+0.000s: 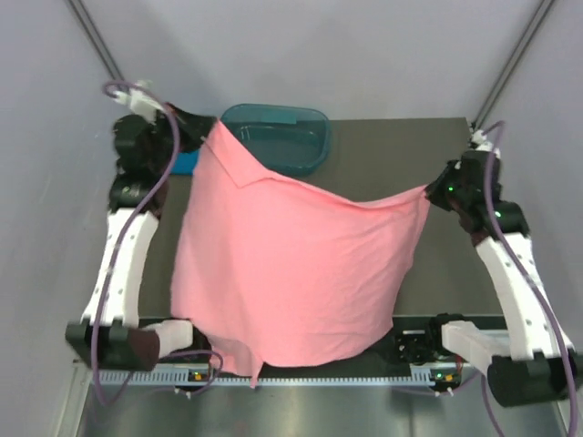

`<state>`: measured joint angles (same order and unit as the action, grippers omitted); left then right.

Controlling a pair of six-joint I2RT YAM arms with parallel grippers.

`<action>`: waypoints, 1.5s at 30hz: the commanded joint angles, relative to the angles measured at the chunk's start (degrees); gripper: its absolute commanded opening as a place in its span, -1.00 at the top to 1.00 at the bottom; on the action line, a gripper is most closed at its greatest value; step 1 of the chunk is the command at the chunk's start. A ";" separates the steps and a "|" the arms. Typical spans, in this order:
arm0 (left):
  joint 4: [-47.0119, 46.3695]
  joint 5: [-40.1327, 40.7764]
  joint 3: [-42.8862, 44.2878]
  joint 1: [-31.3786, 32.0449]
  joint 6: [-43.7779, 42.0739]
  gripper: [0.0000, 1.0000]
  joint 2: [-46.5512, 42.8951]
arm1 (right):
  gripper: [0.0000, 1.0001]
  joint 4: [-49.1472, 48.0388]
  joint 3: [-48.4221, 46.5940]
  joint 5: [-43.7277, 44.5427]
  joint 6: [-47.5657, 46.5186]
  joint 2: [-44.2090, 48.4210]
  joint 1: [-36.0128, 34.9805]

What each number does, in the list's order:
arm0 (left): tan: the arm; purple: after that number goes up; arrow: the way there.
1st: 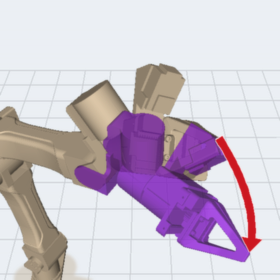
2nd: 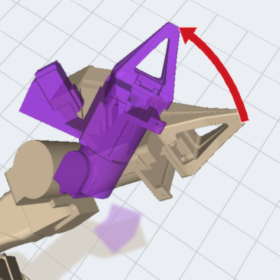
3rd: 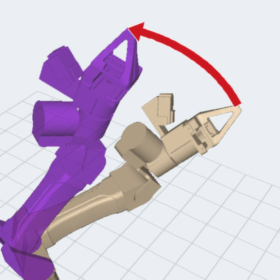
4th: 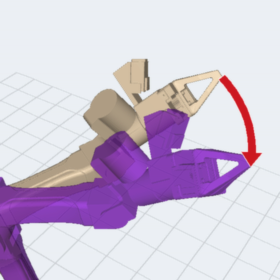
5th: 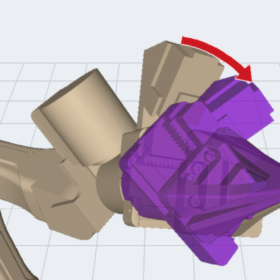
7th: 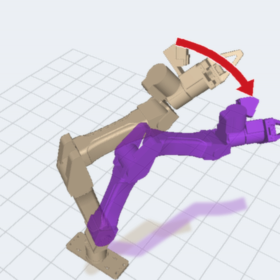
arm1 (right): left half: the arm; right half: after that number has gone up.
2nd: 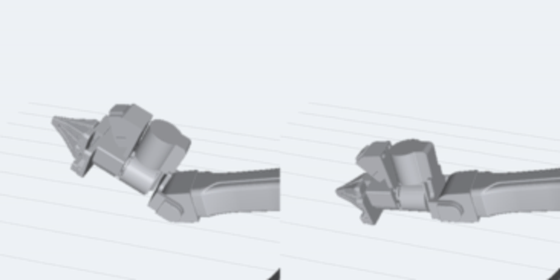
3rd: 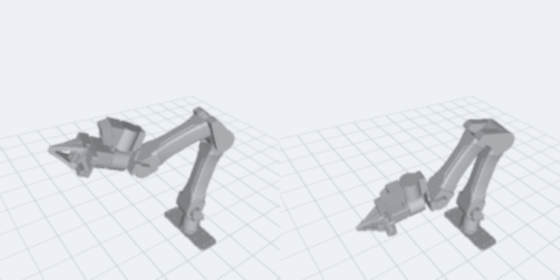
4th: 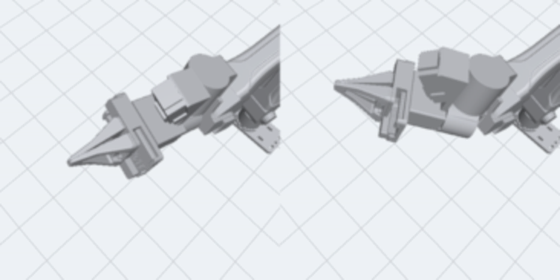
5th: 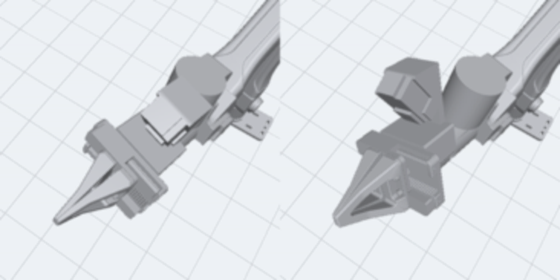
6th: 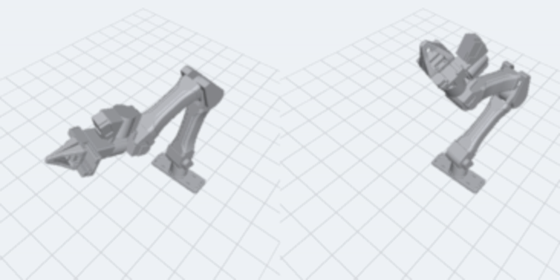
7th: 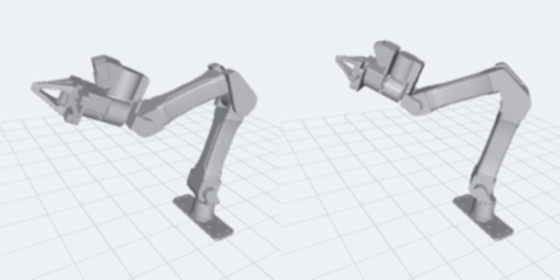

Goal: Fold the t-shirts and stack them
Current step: Flatten the tshirt out, then fold the tshirt

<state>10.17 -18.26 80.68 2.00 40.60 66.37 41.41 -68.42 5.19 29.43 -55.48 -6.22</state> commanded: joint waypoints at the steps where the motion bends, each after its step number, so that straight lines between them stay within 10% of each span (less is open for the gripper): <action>1: -11.72 -3.71 -8.77 0.37 3.61 1.00 11.37 | 1.00 -12.74 6.53 4.39 0.63 -8.29 0.50; 8: -18.09 -5.74 0.04 -0.33 -2.18 1.00 34.16 | 1.00 -28.64 5.15 1.76 -3.59 -28.43 2.88; 19: -19.58 -9.59 16.70 -1.56 3.08 1.00 52.54 | 1.00 -22.25 -16.55 -3.43 -6.40 -49.80 3.49; 45: 2.03 -6.79 -2.72 -1.65 4.40 1.00 29.44 | 1.00 -6.43 -18.06 -16.43 -8.07 -48.40 11.40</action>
<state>9.50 -26.17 78.50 0.54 44.86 100.88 31.40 -83.46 -7.57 23.16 -106.00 5.26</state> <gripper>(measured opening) 0.012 0.008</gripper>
